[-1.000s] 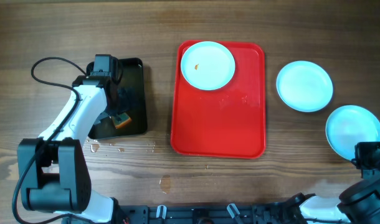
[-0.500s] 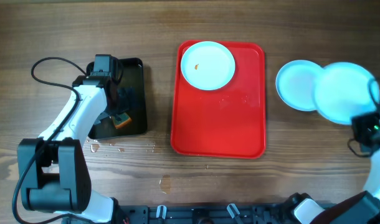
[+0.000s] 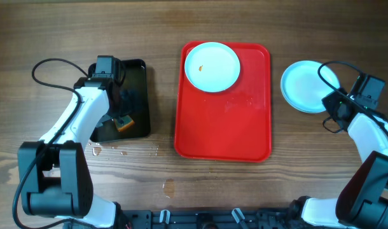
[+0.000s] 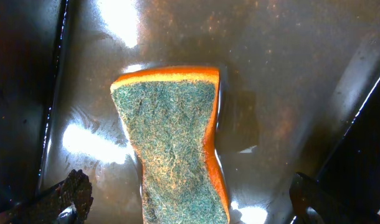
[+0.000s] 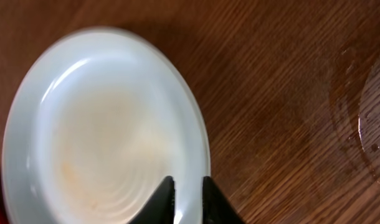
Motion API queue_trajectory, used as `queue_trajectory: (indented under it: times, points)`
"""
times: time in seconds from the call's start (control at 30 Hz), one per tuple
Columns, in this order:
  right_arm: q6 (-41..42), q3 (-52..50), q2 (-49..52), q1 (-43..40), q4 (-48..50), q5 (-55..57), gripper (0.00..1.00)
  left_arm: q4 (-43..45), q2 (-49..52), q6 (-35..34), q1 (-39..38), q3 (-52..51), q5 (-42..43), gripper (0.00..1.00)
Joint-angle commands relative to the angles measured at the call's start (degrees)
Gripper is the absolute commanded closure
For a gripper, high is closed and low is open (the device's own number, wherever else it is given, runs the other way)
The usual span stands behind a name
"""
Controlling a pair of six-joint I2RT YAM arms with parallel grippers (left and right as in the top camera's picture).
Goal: Clean dirty plates on tray and stack at the side
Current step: 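Move right gripper to the last white plate and grip its rim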
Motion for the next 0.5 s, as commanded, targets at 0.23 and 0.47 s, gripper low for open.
queue_trajectory:
  times: [0.23, 0.47]
  points:
    - [-14.1, 3.3, -13.2, 12.4, -12.0, -26.8, 0.69, 0.2, -0.7, 0.4, 0.2, -0.2, 0.7, 0.00]
    - [-20.9, 18.4, -11.8, 36.4, -20.0, -2.3, 0.66, 0.2, -0.7, 0.4, 0.2, -0.2, 0.7, 0.00]
